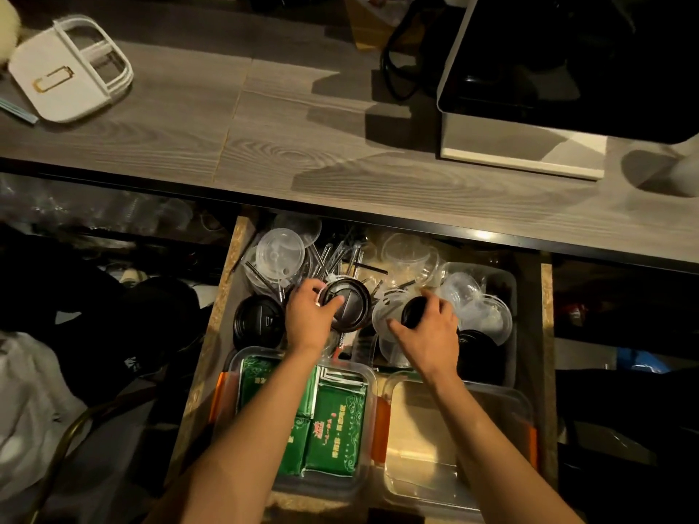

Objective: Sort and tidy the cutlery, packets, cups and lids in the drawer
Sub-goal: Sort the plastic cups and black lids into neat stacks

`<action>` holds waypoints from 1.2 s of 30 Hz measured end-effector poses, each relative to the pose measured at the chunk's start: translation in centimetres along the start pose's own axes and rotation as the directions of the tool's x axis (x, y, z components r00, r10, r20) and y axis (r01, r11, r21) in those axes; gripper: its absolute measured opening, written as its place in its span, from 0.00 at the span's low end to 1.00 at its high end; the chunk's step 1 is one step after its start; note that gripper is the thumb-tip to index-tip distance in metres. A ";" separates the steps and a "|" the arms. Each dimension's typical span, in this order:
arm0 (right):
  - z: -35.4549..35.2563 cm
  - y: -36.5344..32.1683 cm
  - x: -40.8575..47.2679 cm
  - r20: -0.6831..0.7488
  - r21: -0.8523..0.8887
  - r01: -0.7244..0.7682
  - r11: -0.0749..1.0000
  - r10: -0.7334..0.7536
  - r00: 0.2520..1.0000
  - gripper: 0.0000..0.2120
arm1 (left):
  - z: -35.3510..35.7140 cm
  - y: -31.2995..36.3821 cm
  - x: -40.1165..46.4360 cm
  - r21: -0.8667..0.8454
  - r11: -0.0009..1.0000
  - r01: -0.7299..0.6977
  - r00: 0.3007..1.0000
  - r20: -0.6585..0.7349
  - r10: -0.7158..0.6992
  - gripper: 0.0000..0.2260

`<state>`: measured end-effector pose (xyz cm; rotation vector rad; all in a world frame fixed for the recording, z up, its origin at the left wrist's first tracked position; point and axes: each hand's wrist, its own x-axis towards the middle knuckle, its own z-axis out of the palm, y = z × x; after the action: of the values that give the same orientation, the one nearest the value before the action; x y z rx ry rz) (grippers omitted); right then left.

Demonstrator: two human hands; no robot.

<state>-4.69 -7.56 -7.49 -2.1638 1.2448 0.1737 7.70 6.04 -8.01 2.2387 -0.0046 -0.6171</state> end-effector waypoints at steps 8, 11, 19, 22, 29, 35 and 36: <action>-1.9 1.4 -1.6 -0.047 0.127 -0.007 0.992 0.013 0.999 0.38 | -0.5 0.7 -4.0 -0.274 0.960 0.054 0.988 0.153 -0.011 0.06; -2.6 1.5 -2.3 -0.120 0.336 0.012 0.942 0.030 0.992 0.27 | 1.5 1.2 -5.4 -0.200 0.979 0.027 0.971 0.237 0.021 0.09; -3.1 -2.5 -3.0 -0.192 0.419 0.256 0.871 -0.191 0.963 0.15 | 0.4 2.1 -5.8 -0.165 0.986 0.023 0.988 0.154 0.002 0.14; -1.0 -6.0 -2.0 -0.094 0.443 0.284 0.850 -0.271 0.958 0.18 | -1.9 1.1 -4.2 -0.267 0.964 0.005 1.000 0.012 -0.002 0.13; 5.0 -11.3 2.6 0.062 0.062 0.239 0.969 -0.242 0.968 0.37 | -3.1 -1.2 -0.2 -0.247 0.959 0.137 0.983 0.151 -0.102 0.22; 7.3 -12.7 2.9 0.069 0.203 -0.060 0.977 0.047 0.997 0.33 | -2.8 -0.8 1.0 -0.376 0.878 0.296 0.943 0.260 -0.207 0.27; 7.6 -12.5 3.0 0.098 0.215 -0.127 0.968 0.108 0.989 0.31 | -2.7 -0.7 1.1 -0.374 0.873 0.313 0.936 0.277 -0.216 0.28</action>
<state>8.61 -0.90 -9.01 -1.8755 1.2798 0.1671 9.70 8.21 -7.41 1.7580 0.3002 -0.9291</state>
